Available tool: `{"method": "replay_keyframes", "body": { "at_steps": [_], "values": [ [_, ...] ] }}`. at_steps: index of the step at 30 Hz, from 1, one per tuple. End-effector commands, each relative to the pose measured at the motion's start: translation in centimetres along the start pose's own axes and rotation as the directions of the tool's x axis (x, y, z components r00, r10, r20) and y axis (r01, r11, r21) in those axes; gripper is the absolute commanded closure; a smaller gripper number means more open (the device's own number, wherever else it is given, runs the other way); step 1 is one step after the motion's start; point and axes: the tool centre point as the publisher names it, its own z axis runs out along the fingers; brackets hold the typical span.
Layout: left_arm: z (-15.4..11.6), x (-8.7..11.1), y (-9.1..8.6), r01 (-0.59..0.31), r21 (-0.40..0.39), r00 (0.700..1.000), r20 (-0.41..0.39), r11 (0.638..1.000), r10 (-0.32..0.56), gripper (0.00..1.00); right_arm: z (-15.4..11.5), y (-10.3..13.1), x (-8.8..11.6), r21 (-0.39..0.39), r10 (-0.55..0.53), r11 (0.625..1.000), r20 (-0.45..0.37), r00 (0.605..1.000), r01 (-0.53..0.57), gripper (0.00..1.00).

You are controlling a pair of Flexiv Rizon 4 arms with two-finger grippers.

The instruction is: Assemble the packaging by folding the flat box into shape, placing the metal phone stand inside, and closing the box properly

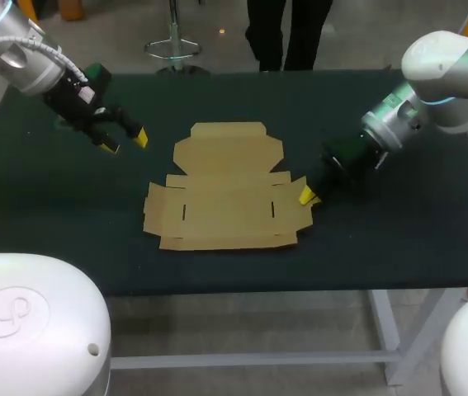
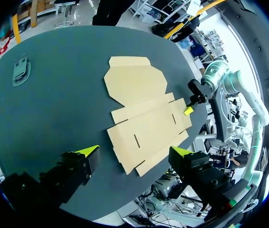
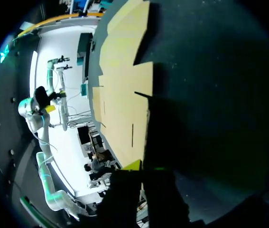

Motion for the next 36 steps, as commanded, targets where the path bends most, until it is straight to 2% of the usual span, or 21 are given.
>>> {"method": "replay_keyframes", "body": {
  "at_steps": [1, 20, 21, 22, 23, 24, 28, 36],
  "values": [
    [-0.1, 0.2, 0.5, 0.003, 0.006, 1.000, 0.006, 1.000, -0.003, 0.00, -0.1, -0.1, -0.2, 0.011, -0.005, 1.000, -0.003, 1.000, 0.005, 1.00],
    [0.1, 0.3, 0.7, 0.012, 0.008, 1.000, 0.003, 1.000, -0.012, 0.00, 0.1, -0.9, -0.8, -0.011, 0.029, 1.000, -0.012, 1.000, -0.029, 1.00],
    [0.1, 0.3, 0.7, 0.014, 0.014, 1.000, 0.002, 1.000, -0.014, 0.00, 0.0, -1.0, -0.8, -0.018, 0.033, 0.999, -0.014, 0.999, -0.034, 0.83],
    [0.1, 0.4, 0.8, 0.017, 0.023, 1.000, -0.001, 1.000, -0.017, 0.00, -0.1, -1.1, -0.8, -0.029, 0.038, 0.999, -0.013, 0.999, -0.038, 0.43],
    [0.1, 0.5, 1.0, 0.019, 0.035, 1.000, -0.002, 0.999, -0.019, 0.00, -0.4, -1.2, -0.6, -0.042, 0.041, 0.998, -0.005, 0.999, -0.042, 0.09],
    [0.0, 0.6, 1.1, 0.030, 0.045, 1.000, 0.002, 0.999, -0.030, 0.00, -0.7, -1.4, -0.4, -0.054, 0.043, 0.998, 0.001, 0.999, -0.043, 0.00],
    [-0.2, 1.2, 2.0, 0.064, 0.088, 0.998, 0.012, 0.994, -0.066, 0.00, -2.0, -2.0, 0.4, -0.092, 0.041, 0.995, 0.034, 0.999, -0.037, 0.00],
    [-0.3, 1.8, 3.6, 0.076, 0.145, 0.997, 0.021, 0.986, -0.079, 0.00, -6.1, -2.5, 1.9, -0.178, -0.001, 0.984, 0.125, 0.992, 0.023, 0.00]
  ]
}}
